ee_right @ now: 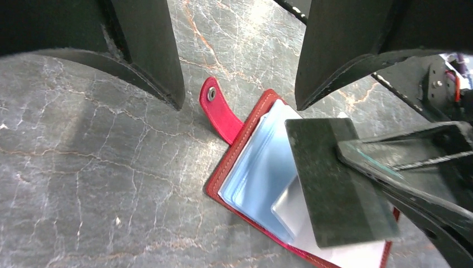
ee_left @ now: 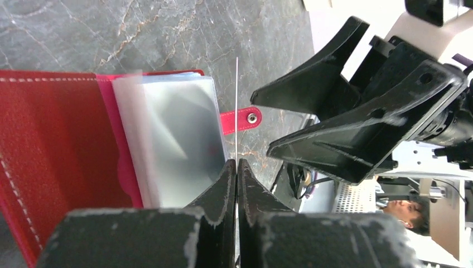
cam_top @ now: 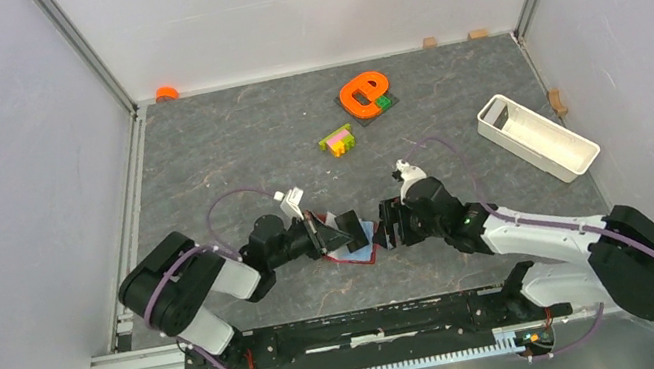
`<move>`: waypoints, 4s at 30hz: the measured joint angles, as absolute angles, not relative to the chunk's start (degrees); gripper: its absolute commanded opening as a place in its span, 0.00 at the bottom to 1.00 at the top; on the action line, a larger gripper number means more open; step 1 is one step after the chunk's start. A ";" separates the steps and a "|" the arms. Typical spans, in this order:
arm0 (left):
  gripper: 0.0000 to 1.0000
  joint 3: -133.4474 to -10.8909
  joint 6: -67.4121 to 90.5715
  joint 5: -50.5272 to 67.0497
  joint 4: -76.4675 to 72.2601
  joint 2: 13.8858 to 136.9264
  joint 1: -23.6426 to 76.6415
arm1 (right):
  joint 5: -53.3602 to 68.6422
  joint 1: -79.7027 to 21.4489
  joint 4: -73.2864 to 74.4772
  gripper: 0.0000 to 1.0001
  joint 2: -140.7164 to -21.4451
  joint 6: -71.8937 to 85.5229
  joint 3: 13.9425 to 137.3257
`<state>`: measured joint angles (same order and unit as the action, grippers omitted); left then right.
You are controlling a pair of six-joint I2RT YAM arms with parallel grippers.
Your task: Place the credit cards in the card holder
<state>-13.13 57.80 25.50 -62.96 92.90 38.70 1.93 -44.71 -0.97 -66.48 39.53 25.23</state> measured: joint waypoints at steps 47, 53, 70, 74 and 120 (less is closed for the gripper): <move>0.02 -41.91 42.33 15.70 7.62 80.86 49.23 | -6.76 -46.13 13.10 0.00 -63.64 36.51 31.92; 0.02 -43.31 41.23 13.34 10.59 82.30 49.25 | -7.40 -46.13 14.09 0.00 -62.63 36.53 31.88; 0.02 -44.99 37.06 18.74 13.13 85.23 44.27 | -10.94 -46.13 17.61 0.00 -62.57 35.64 29.08; 0.02 -44.99 35.44 24.14 12.97 87.26 42.19 | -11.09 -46.13 18.13 0.00 -62.52 35.68 27.88; 0.02 -52.03 29.87 43.66 9.06 104.40 34.68 | -9.28 -46.11 16.01 0.00 -68.45 34.37 27.51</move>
